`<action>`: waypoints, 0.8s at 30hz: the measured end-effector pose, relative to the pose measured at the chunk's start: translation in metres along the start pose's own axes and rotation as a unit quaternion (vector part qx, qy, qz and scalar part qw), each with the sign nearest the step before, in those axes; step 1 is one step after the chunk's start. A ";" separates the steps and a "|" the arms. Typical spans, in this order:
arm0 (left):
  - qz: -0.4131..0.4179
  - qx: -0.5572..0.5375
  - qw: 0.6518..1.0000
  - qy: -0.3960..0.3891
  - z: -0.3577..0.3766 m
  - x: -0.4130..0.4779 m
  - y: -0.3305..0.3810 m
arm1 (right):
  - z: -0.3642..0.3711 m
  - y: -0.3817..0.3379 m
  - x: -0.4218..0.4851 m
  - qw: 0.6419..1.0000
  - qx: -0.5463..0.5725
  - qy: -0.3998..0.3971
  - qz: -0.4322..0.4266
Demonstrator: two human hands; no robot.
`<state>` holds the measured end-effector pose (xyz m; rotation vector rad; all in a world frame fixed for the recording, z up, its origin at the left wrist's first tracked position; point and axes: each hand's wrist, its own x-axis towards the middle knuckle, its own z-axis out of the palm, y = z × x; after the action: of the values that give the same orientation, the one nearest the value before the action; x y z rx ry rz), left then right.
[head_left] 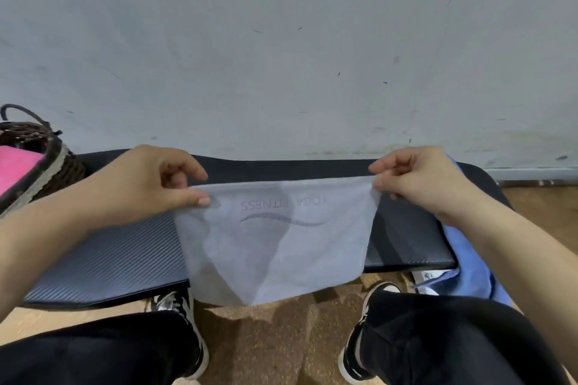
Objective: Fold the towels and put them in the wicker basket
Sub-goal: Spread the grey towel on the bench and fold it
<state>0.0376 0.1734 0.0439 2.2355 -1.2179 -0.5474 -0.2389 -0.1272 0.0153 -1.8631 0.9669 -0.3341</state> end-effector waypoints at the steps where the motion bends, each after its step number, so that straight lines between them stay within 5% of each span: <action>1: -0.009 0.044 0.999 -0.004 0.002 0.015 -0.003 | 0.009 -0.001 0.013 1.000 0.013 0.013 0.018; 6: -0.060 0.143 0.988 0.006 0.037 0.089 -0.049 | 0.067 0.012 0.075 0.961 0.209 0.053 0.171; 9: -0.089 0.135 0.987 0.024 0.066 0.119 -0.078 | 0.094 0.032 0.104 0.943 0.256 0.101 0.186; 16: -0.129 0.086 0.979 0.131 0.091 0.150 -0.107 | 0.121 0.057 0.136 0.986 0.116 0.102 0.069; 20: -0.109 0.038 0.985 0.127 0.098 0.119 -0.103 | 0.120 0.046 0.119 0.996 -0.020 0.065 -0.062; 24: -0.006 0.115 0.991 0.073 0.108 0.048 -0.079 | 0.125 0.016 0.074 0.978 -0.161 -0.089 -0.100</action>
<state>0.0506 0.1404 -0.0936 2.4263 -1.2469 -0.2514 -0.1240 -0.1062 -0.0721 -2.2514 0.7446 -0.1295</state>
